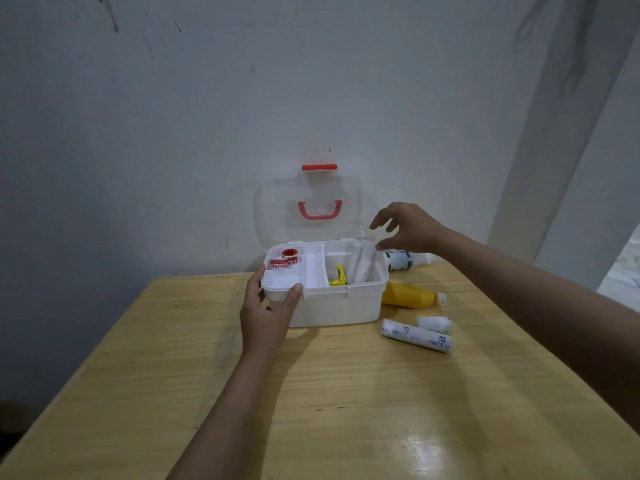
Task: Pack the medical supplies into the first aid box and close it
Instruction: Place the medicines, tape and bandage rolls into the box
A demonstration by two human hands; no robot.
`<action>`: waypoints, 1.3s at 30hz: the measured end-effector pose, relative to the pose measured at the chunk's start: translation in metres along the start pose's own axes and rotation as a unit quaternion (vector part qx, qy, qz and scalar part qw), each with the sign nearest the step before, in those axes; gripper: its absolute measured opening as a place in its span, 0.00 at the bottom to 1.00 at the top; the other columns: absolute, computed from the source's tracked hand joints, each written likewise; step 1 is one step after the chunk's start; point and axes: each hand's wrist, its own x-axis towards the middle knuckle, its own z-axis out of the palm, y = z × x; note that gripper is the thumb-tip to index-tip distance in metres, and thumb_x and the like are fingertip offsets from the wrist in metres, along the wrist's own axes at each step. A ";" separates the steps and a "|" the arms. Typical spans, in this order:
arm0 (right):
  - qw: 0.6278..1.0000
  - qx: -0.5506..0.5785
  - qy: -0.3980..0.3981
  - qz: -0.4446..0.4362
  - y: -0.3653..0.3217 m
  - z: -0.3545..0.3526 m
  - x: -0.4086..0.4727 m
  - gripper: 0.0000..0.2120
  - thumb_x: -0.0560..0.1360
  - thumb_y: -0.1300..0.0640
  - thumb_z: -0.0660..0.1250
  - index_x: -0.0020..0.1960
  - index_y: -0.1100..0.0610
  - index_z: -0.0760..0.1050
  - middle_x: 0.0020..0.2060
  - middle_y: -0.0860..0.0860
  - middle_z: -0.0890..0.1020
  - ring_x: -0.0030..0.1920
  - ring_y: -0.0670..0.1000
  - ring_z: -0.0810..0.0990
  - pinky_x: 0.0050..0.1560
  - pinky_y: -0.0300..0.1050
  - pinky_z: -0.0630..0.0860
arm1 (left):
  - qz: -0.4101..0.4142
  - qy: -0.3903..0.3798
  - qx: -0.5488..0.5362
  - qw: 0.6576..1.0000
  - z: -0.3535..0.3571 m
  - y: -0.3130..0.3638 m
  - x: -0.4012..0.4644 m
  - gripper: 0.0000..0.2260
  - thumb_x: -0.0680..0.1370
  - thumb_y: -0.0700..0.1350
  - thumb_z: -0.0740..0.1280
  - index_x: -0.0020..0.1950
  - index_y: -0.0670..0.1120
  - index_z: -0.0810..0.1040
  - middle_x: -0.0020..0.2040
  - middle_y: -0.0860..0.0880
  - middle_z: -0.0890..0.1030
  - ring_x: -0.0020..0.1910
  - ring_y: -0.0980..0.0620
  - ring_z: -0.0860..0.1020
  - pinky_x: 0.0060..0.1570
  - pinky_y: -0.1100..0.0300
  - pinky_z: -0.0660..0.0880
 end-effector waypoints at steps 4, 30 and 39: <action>0.997 0.045 0.058 0.034 0.013 -0.011 -0.037 0.13 0.66 0.59 0.76 0.50 0.57 0.80 0.49 0.53 0.82 0.44 0.51 0.80 0.42 0.39 0.75 | 0.001 0.005 0.011 1.000 0.000 0.000 0.000 0.29 0.70 0.47 0.74 0.69 0.51 0.69 0.60 0.56 0.75 0.57 0.55 0.75 0.55 0.55 0.76; 0.994 0.065 0.068 0.064 0.053 0.063 -0.175 0.09 0.67 0.50 0.74 0.47 0.48 0.80 0.55 0.47 0.75 0.57 0.46 0.72 0.55 0.41 0.68 | 0.095 -0.052 0.213 0.971 0.001 0.009 0.015 0.28 0.75 0.54 0.68 0.71 0.47 0.66 0.75 0.47 0.64 0.75 0.47 0.59 0.74 0.44 0.54; 0.979 0.132 0.156 0.004 0.017 0.010 -0.140 0.10 0.67 0.56 0.74 0.49 0.50 0.81 0.44 0.50 0.79 0.44 0.44 0.78 0.41 0.39 0.74 | 0.111 -0.060 0.210 0.970 0.000 0.007 0.018 0.28 0.74 0.51 0.69 0.72 0.47 0.66 0.73 0.48 0.67 0.73 0.47 0.61 0.68 0.53 0.62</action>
